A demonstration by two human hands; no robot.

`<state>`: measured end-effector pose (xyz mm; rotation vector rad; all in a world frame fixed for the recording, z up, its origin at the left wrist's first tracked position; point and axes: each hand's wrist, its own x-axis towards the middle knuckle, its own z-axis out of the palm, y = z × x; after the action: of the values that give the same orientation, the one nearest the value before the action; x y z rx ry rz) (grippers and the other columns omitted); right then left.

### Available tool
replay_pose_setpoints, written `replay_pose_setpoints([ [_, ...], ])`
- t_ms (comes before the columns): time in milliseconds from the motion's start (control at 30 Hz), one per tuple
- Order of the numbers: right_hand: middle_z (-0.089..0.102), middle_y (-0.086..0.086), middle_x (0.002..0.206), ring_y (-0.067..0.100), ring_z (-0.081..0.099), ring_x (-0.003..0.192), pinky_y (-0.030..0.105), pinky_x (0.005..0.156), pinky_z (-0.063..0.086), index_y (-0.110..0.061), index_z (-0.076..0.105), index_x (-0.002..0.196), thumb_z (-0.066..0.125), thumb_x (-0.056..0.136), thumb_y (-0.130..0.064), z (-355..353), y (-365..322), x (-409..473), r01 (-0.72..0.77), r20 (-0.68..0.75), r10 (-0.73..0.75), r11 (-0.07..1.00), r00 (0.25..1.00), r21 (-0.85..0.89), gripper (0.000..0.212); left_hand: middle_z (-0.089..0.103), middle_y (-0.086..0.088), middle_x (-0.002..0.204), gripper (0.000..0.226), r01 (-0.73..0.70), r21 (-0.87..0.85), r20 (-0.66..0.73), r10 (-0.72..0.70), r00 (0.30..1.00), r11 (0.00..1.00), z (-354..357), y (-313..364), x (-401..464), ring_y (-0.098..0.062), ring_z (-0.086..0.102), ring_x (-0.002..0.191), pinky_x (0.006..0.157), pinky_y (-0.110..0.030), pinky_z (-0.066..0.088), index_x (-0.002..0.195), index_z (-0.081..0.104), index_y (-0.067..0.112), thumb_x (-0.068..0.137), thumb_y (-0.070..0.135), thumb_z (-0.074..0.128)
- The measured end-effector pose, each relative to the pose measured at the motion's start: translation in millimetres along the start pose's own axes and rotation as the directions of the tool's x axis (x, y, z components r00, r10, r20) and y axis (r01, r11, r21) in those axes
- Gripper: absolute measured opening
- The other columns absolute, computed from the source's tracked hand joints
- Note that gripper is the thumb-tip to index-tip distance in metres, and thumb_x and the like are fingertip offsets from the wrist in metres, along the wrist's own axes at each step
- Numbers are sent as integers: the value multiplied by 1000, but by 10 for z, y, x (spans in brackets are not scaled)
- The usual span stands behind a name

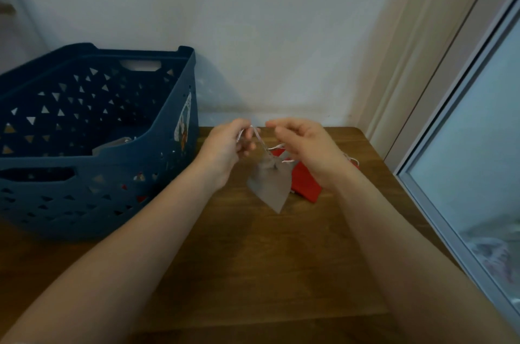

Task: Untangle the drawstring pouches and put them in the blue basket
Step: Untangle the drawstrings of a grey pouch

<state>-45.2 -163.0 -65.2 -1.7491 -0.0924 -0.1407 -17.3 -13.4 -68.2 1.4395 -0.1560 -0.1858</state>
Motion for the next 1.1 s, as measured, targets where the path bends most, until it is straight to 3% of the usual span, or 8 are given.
replay_pose_setpoints([
  [133, 59, -9, 72, 0, 50, 65, 20, 63, 41, -13, 68, 94, 64, 87, -19, 78, -27, -41, 199, 151, -142, 843, 978, -499, 10, 39, 4, 53, 40, -214, 265, -38, 232, 972, 940, 13, 83, -30, -6, 40, 53, 62, -22, 37, 53, 44, 11, 90, 21, 56],
  [200, 56, -7, 65, 1, 47, 57, 22, 57, 37, -11, 67, 84, 62, 88, -21, 107, -33, -53, 246, 198, -160, 783, 967, -571, 11, 40, 6, 55, 42, -252, 298, -23, 271, 962, 921, 21, 121, -53, -2, 42, 53, 65, -20, 39, 52, 44, 9, 90, 20, 58],
  [333, 53, -3, 60, 1, 47, 50, 19, 52, 38, -2, 62, 79, 55, 93, -16, 134, -58, -78, 187, 159, -142, 927, 977, -324, 21, 50, 11, 61, 32, -270, 230, 7, 276, 961, 935, 52, 121, -122, 2, 47, 55, 57, -12, 39, 59, 55, 13, 91, 19, 58],
  [467, 42, -3, 54, -1, 35, 38, 12, 40, 28, -12, 54, 70, 48, 96, -9, 148, -133, -86, 66, 68, -68, 997, 995, 29, 27, 53, 7, 63, 10, -129, 100, 93, 120, 988, 987, 17, 8, -160, -8, 44, 52, 53, -22, 36, 89, 58, 16, 93, 24, 53],
  [733, 56, -10, 50, -2, 47, 40, 10, 42, 35, -12, 67, 79, 51, 94, -11, 156, -138, -62, 58, -40, -60, 998, 997, -32, 22, 61, 7, 65, 19, -138, 292, 251, 63, 966, 947, 4, -90, -206, -5, 49, 55, 54, -16, 41, 86, 63, 12, 95, 22, 50],
  [867, 50, -14, 48, -1, 42, 39, 13, 42, 33, -17, 64, 95, 48, 96, -11, 130, -71, -50, 28, -121, -22, 998, 992, 48, 17, 60, 0, 71, 18, 49, -24, 261, -41, 965, 999, -30, -111, -185, -7, 46, 53, 50, -17, 39, 91, 62, 10, 96, 18, 47],
  [967, 41, -4, 57, 1, 32, 40, 15, 39, 28, -22, 58, 99, 46, 96, -8, 88, 24, -19, -21, -256, 62, 987, 965, 161, 19, 59, 0, 77, 16, 205, -318, 287, -112, 951, 926, -37, -132, -190, -4, 41, 46, 40, -12, 34, 92, 58, 9, 96, 15, 44],
  [1100, 41, -2, 56, 7, 32, 43, 17, 39, 26, -19, 54, 85, 46, 92, 0, 79, 22, -47, 43, -357, 54, 966, 932, 257, 21, 49, 3, 64, 27, 184, -48, 224, -169, 960, 982, 33, -166, -216, -7, 39, 46, 41, -17, 31, 77, 53, 15, 98, 29, 43],
])
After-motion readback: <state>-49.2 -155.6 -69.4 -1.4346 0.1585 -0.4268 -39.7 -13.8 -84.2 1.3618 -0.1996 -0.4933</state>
